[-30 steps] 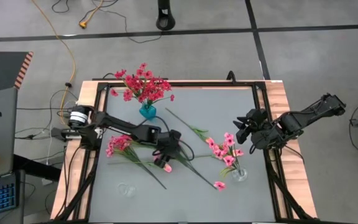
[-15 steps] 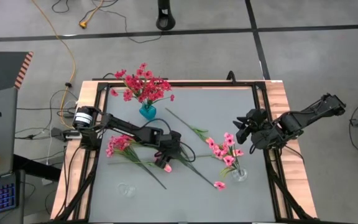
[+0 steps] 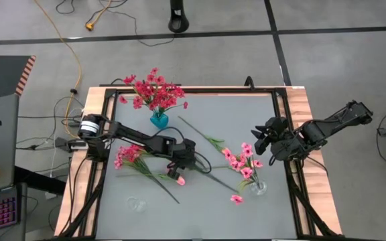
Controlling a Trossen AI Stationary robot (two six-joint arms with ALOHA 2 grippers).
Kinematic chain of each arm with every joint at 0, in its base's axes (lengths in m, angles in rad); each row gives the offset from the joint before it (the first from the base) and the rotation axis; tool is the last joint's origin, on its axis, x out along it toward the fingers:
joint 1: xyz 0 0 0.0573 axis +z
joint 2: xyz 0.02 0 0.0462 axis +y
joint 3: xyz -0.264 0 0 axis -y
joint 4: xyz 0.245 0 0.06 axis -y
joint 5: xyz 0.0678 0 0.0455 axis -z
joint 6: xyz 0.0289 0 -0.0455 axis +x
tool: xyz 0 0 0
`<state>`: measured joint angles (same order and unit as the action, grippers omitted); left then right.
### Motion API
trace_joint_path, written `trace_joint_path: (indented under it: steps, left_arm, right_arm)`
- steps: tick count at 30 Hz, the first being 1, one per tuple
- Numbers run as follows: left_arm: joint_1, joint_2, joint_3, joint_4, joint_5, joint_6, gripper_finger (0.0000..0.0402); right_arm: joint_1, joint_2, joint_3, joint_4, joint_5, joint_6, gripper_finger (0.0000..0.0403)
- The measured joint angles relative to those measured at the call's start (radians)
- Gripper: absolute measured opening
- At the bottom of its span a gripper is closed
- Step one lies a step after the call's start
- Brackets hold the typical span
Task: Sort flowers into vase by color
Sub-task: Put the right pink flowers into the right transparent vase
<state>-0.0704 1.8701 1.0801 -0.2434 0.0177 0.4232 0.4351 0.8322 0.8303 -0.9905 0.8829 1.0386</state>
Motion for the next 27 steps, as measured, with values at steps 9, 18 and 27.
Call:
trace_joint_path:
  steps: [9, 18, 27]
  left_arm:
    - [0.0, -0.049, 0.001, -0.005, -0.083, 0.035, 0.0015]
    - [0.0, -0.101, 0.002, 0.077, -0.291, 0.172, 0.0015]
    - [0.0, -0.117, 0.002, 0.269, -0.402, 0.409, 0.0016]
  right_arm:
    - [-0.002, 0.0, 0.0, 0.008, -0.033, 0.002, 0.015]
    - [-0.041, 0.0, 0.0, 0.074, -0.194, 0.042, 0.015]
    - [-0.177, 0.008, 0.0, 0.236, -0.417, -0.044, 0.015]
